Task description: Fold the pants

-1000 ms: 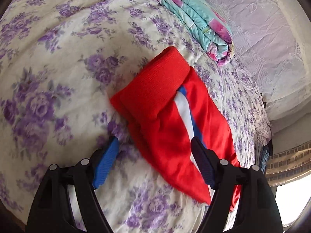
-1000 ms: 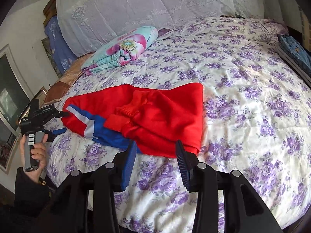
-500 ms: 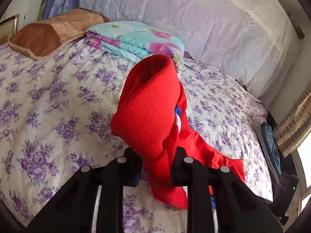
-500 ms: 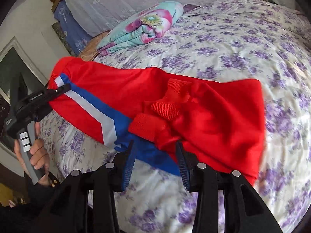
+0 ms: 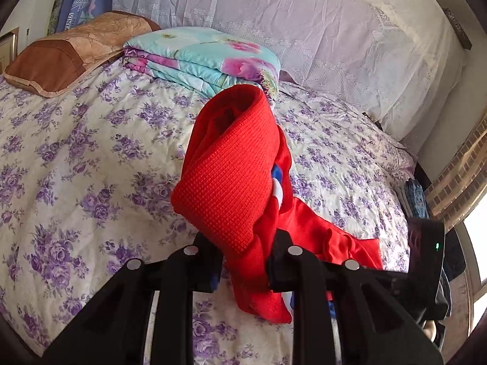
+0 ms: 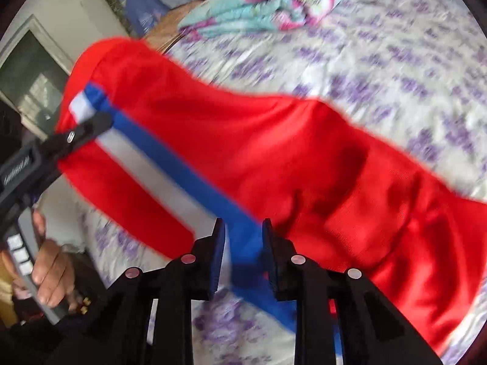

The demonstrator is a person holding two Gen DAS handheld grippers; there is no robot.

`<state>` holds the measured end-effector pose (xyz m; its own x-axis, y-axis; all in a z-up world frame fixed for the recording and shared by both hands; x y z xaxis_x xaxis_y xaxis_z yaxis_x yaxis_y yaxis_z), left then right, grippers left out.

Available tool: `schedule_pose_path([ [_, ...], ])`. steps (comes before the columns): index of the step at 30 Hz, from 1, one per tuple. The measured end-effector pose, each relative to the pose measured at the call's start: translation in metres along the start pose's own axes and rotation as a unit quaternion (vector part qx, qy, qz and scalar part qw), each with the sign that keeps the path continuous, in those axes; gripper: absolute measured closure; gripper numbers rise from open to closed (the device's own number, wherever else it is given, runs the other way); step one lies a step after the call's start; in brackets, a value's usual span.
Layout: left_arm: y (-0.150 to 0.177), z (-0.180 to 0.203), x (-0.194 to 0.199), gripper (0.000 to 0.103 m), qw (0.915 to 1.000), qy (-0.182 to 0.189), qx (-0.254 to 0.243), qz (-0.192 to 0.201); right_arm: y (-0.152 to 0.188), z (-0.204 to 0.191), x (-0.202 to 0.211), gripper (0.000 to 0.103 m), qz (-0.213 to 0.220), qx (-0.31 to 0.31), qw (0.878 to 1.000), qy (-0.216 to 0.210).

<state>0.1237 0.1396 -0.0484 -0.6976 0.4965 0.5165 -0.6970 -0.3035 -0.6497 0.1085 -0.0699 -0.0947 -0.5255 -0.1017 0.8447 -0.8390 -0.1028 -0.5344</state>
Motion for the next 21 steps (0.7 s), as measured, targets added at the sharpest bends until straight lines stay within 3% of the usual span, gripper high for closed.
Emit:
schedule_pose_path([
  [3,-0.001,0.005,0.0,0.083,1.0,-0.001,-0.006,-0.002,-0.022,0.008,-0.028,0.079,-0.016,-0.01,1.0,0.022],
  [6,-0.001,0.011,-0.001,0.083,0.9998,-0.01,-0.017,-0.005,-0.019,0.005,-0.071,0.082,-0.054,-0.002,0.998,0.029],
  [8,0.0,0.016,-0.005,0.083,0.9995,-0.017,-0.024,-0.013,-0.018,0.001,-0.071,0.083,-0.037,0.011,0.998,0.04],
  [10,0.002,0.022,-0.008,0.083,0.9985,-0.037,-0.035,-0.018,-0.017,0.007,-0.055,0.082,-0.044,-0.008,0.999,0.014],
  [12,0.003,0.03,-0.011,0.083,0.997,-0.053,-0.051,-0.023,-0.015,0.022,-0.019,0.082,-0.012,-0.033,0.999,-0.005],
  [14,0.005,0.041,-0.013,0.083,0.996,-0.055,-0.063,-0.029,-0.008,0.046,0.024,0.08,0.041,-0.049,0.998,0.001],
  [17,0.009,0.063,-0.021,0.083,0.9937,-0.06,-0.086,-0.04,0.017,0.093,0.077,0.067,0.098,-0.088,0.991,0.019],
  [21,0.027,0.108,-0.051,0.083,0.9885,-0.045,-0.122,-0.077,0.07,0.16,0.111,0.066,0.12,-0.16,0.979,0.048],
])
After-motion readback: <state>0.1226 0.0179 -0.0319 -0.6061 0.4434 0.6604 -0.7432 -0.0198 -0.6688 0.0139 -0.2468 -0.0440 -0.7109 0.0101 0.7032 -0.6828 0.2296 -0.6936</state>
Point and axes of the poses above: each gripper's, at about its wrist camera, not at the fingertips, and x roughly against the way its jaws point, z to its right, y to its underside, the point moved 5 cm from there along -x, roughly the way its jaws point, and after that the axes turned 15 degrees about y, right-handed, at the moved point
